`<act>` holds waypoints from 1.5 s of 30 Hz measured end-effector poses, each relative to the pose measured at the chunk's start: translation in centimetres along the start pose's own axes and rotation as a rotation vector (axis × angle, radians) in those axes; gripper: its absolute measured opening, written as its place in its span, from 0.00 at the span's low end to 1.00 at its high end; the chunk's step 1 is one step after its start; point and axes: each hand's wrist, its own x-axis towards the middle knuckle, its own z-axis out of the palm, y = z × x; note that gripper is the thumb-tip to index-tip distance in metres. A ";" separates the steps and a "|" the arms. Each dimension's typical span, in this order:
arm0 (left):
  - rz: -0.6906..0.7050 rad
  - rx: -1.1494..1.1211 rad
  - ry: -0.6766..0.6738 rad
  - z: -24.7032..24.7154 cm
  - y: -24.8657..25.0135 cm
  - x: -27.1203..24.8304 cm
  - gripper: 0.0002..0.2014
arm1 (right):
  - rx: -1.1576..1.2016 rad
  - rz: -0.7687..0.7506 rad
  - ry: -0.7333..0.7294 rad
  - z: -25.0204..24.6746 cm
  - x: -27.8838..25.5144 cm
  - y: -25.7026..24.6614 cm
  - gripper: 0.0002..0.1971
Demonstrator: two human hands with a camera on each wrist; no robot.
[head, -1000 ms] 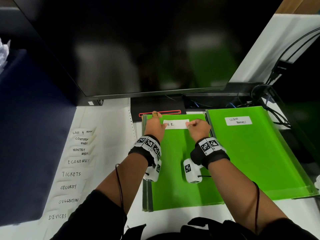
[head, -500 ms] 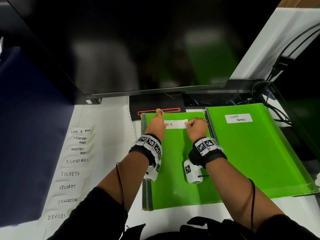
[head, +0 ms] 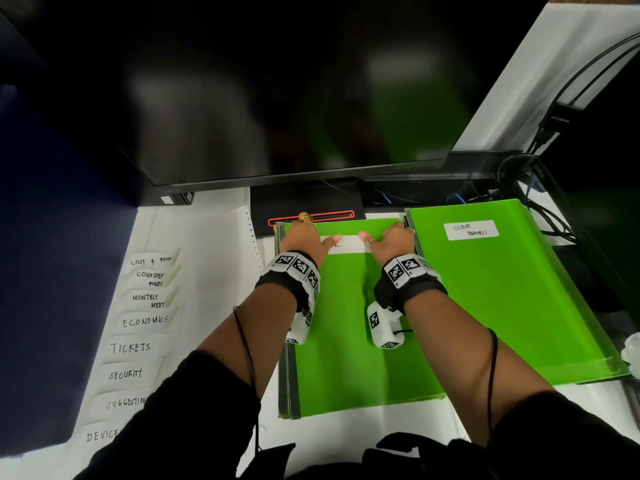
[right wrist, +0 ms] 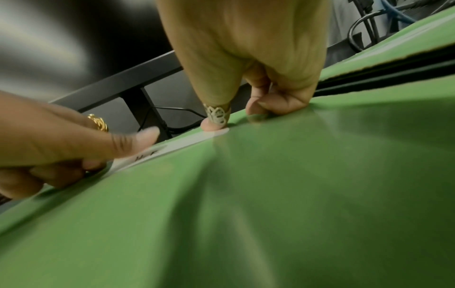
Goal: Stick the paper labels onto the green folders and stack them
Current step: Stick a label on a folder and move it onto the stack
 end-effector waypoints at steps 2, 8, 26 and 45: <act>-0.014 0.059 0.003 -0.2 0.1 0.3 0.32 | -0.025 0.007 -0.020 -0.1 0.4 0.0 0.35; -0.032 -0.019 0.007 -1.0 -0.3 0.7 0.19 | -0.022 -0.008 -0.085 -0.7 0.5 0.2 0.32; 0.064 0.119 -0.034 0.2 -0.3 0.5 0.36 | -0.219 -0.104 -0.240 -1.4 -1.4 -0.1 0.46; 0.079 0.295 -0.036 -0.6 0.0 1.1 0.40 | -0.114 0.038 -0.133 -1.0 -0.9 -0.5 0.57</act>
